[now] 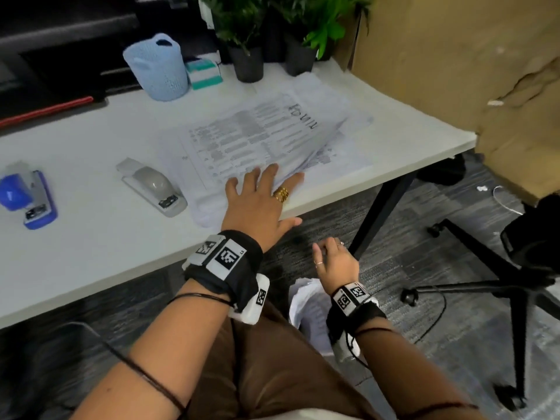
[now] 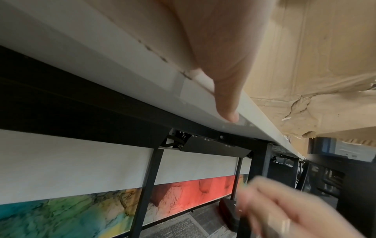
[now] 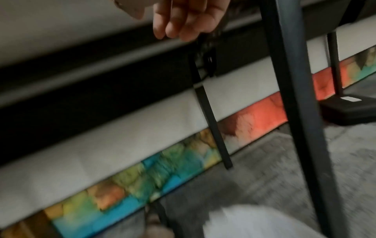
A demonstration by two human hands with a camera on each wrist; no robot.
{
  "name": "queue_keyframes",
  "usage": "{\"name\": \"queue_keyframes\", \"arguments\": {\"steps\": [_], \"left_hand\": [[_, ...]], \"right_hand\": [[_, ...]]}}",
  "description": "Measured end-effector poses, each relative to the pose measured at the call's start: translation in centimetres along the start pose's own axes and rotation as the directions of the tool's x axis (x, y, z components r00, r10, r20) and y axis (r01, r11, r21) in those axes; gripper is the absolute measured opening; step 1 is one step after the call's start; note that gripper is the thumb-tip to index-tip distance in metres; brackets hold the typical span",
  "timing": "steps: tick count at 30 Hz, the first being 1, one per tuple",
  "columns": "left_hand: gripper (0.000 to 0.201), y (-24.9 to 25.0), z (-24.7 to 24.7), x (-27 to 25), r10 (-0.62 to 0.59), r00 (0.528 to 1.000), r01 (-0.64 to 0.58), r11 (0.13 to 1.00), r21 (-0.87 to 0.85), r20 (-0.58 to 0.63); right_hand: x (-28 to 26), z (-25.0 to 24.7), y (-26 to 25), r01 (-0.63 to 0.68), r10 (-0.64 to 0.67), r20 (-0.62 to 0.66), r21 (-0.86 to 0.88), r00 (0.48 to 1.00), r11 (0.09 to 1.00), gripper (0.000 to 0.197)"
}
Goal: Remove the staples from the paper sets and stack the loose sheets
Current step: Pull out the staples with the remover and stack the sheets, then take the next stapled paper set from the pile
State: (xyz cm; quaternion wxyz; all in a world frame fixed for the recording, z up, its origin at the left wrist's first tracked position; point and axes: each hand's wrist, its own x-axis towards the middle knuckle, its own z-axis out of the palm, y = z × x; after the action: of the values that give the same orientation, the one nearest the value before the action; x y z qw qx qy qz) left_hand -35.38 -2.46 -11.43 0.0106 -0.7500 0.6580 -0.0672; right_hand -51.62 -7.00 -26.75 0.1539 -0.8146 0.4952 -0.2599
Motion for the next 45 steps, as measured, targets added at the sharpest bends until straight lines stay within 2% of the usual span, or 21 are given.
{"name": "queue_keyframes", "arguments": {"steps": [2,5,8,11,14,17,20,21,24,28,30,33,35,37,40,43,45], "left_hand": [[0.078,0.0,-0.1,-0.4,-0.028,0.998,0.026,0.999,-0.040,-0.059],[0.079,0.0,-0.3,-0.6,-0.113,0.989,0.091,0.976,-0.197,-0.100],[0.071,-0.3,-1.1,-0.8,-0.191,0.976,0.153,0.942,-0.298,-0.104],[0.055,-1.0,-1.7,-1.5,-0.153,0.984,0.130,0.967,-0.218,-0.093],[0.046,-1.8,-1.8,-2.3,-0.098,0.992,0.083,0.980,-0.178,-0.079],[0.045,-2.5,-1.5,-2.7,-0.097,0.994,0.083,0.969,-0.234,-0.048],[0.044,-2.6,-1.4,-2.7,-0.100,0.994,0.085,0.958,-0.274,-0.041],[0.044,-2.7,-1.4,-2.7,-0.101,0.994,0.085,0.957,-0.278,-0.043],[0.045,-2.8,-1.3,-2.8,-0.114,0.992,0.092,0.945,-0.314,-0.052],[0.049,-2.6,-1.9,-3.2,-0.112,0.992,0.096,0.959,-0.267,-0.049],[0.052,-2.7,-2.7,-3.1,-0.105,0.994,0.093,0.963,-0.254,-0.034],[0.053,-3.1,-4.1,-2.9,-0.118,0.993,0.100,0.907,-0.409,-0.019],[0.043,-3.8,-5.1,-3.1,-0.127,0.985,0.063,0.890,-0.451,-0.113],[0.035,-4.5,-6.5,-3.4,-0.131,0.959,0.008,0.899,-0.438,-0.252],[0.032,-5.5,-9.6,-3.6,-0.138,0.870,-0.097,0.894,-0.438,-0.474],[0.031,-6.3,-13.3,-3.7,-0.149,0.725,-0.140,0.924,-0.356,-0.673],[0.043,-6.8,-15.7,-4.0,-0.204,0.619,-0.102,0.936,-0.336,-0.758]], "right_hand": [[1.1,-2.6,-2.5,0.029,-0.019,-0.137,0.075,0.990,0.997,0.036],[2.8,-6.2,-5.8,0.064,0.000,-0.285,0.214,0.958,0.975,0.033],[4.8,-8.9,-7.8,0.146,-0.060,-0.380,0.202,0.923,0.968,0.032],[7.3,-10.3,-8.8,0.156,-0.111,-0.326,0.116,0.939,0.981,0.029],[9.1,-11.4,-9.8,0.069,-0.046,-0.290,0.069,0.956,0.995,0.029],[10.5,-12.4,-11.1,-0.103,0.096,-0.214,-0.020,0.972,0.994,0.050],[11.5,-13.3,-12.0,-0.261,0.248,-0.126,-0.093,0.960,0.961,0.073],[11.7,-13.4,-12.0,-0.290,0.281,-0.086,-0.112,0.956,0.951,0.072],[11.9,-13.5,-12.3,-0.315,0.317,-0.006,-0.125,0.948,0.941,0.045],[11.2,-13.5,-13.0,-0.298,0.291,-0.077,-0.119,0.954,0.947,0.034],[10.8,-13.4,-13.4,-0.262,0.253,-0.157,-0.035,0.954,0.964,0.032],[10.4,-13.3,-13.7,-0.110,0.173,-0.323,0.206,0.931,0.972,0.029],[10.4,-13.9,-14.1,-0.030,0.187,-0.396,0.370,0.899,0.928,0.026],[10.3,-15.1,-14.7,0.034,0.259,-0.433,0.563,0.864,0.826,0.023],[9.9,-17.0,-16.2,0.170,0.358,-0.453,0.781,0.816,0.601,0.008],[9.9,-18.6,-17.3,0.322,0.376,-0.529,0.811,0.761,0.488,0.010],[10.2,-19.4,-17.8,0.371,0.382,-0.548,0.815,0.744,0.445,0.017]]}}
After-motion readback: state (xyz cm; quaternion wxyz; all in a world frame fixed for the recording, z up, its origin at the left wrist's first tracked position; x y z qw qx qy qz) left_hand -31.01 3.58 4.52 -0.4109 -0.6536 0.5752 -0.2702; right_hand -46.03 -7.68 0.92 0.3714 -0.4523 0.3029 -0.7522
